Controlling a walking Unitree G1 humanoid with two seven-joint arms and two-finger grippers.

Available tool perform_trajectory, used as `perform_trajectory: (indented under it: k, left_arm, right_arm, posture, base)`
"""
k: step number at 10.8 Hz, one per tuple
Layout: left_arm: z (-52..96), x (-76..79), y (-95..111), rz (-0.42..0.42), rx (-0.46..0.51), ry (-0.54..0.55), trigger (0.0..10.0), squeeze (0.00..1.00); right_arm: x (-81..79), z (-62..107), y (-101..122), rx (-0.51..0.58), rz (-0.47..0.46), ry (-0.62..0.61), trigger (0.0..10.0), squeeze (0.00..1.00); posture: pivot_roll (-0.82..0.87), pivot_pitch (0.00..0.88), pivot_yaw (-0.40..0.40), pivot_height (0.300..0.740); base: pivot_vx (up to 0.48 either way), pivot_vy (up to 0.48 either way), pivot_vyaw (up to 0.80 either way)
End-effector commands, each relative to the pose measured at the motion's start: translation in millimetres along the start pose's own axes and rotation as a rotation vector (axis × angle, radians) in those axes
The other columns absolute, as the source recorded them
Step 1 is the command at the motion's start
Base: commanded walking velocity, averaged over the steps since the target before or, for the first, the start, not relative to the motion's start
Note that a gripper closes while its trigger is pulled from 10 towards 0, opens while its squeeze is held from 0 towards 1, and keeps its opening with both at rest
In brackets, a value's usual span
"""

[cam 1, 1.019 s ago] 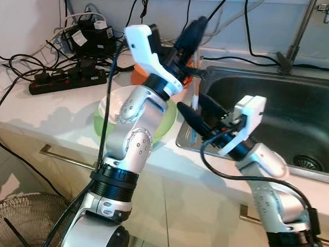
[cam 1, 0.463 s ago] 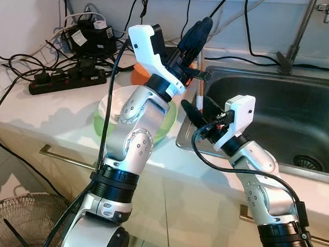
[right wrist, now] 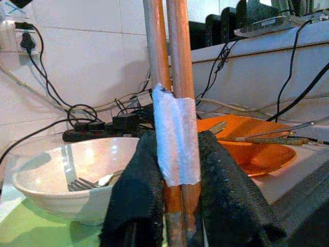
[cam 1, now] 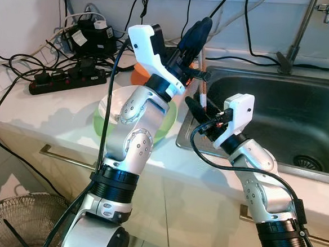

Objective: Kitchen organization

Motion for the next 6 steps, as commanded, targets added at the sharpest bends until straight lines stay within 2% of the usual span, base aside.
perform_trajectory:
  k: [1,2,3,6]
  left_arm:
    - [2.1,0.3,-2.1,0.019,0.005,0.011,10.0,0.0]
    - [2.3,-0.9,-1.3,0.018,0.007,0.016,10.0,0.29]
    - [2.4,-2.1,-1.1,0.017,0.008,0.022,10.0,1.0]
    - [1.7,-2.8,-0.2,0.023,0.011,0.022,10.0,1.0]
  right_arm:
    - [7.4,-1.4,4.6,0.013,0.009,-0.036,0.0,0.0]
    - [9.2,-1.1,4.3,0.011,0.011,-0.044,0.0,0.0]
    - [10.0,-1.3,4.4,0.011,0.012,-0.047,0.0,0.0]
    - [16.0,-1.0,4.7,0.013,0.018,-0.077,0.0,0.0]
  posture:
    - [0.04,0.0,0.138,0.74]
    - [0.04,0.0,0.138,0.74]
    - [0.04,0.0,0.136,0.74]
    - [0.04,0.0,0.137,0.74]
  base:
    - [0.0,0.0,0.0]
    - [0.0,0.0,0.0]
    - [0.0,0.0,0.0]
    - [0.0,0.0,0.0]
Point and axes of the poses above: a point about 5 cm out from each wrist's last joint towards the gripper, its own z axis pointing back from the gripper into the wrist, its own y axis along the axis of the wrist's last joint, x = y × z, the point moved 4 cm from there along -z, pointing out of the wrist towards the gripper, and after that the axes turned 5 degrees about z, right-handed, at the moved point
